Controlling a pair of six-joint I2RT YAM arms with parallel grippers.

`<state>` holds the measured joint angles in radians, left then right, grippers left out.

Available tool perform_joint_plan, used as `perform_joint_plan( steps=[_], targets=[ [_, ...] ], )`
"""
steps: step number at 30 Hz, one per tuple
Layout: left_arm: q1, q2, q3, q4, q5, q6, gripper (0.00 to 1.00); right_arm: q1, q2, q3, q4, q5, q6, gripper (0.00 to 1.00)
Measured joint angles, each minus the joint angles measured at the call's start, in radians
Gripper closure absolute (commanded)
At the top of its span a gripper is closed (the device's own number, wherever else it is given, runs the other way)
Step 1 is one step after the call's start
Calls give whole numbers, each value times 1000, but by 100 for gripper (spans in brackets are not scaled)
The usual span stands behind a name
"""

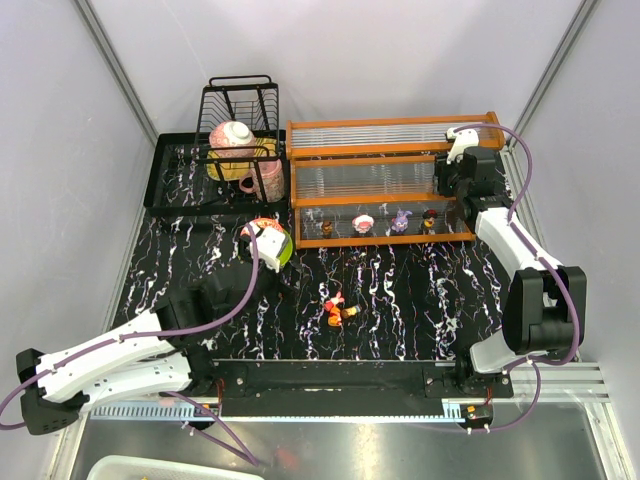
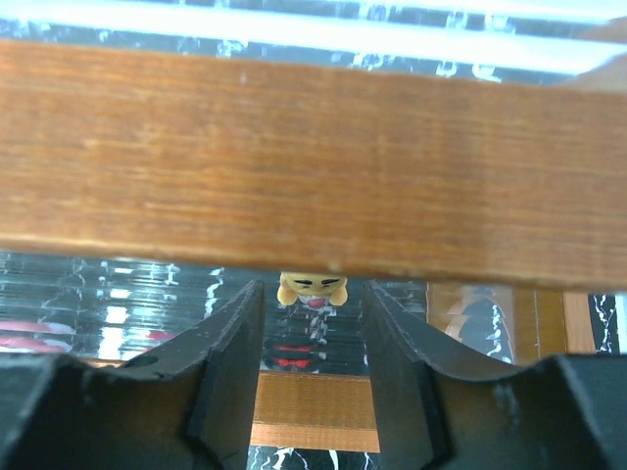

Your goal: Place and organize the plastic toys onto the shelf

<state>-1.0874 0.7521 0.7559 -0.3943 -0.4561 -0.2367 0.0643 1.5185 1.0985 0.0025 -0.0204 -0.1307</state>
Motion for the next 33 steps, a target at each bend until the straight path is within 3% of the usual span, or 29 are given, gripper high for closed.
perform_joint_plan(
  steps=[9,20,33],
  targets=[
    [0,-2,0,0,0,0,1,0,-11,0,-21,-1,14,35],
    [1,-36,-3,2,-50,-26,1,0,-146,-1,-68,-46,156,36],
    [3,-41,-42,23,-104,-84,1,0,-447,-96,-150,-108,393,41]
  ],
)
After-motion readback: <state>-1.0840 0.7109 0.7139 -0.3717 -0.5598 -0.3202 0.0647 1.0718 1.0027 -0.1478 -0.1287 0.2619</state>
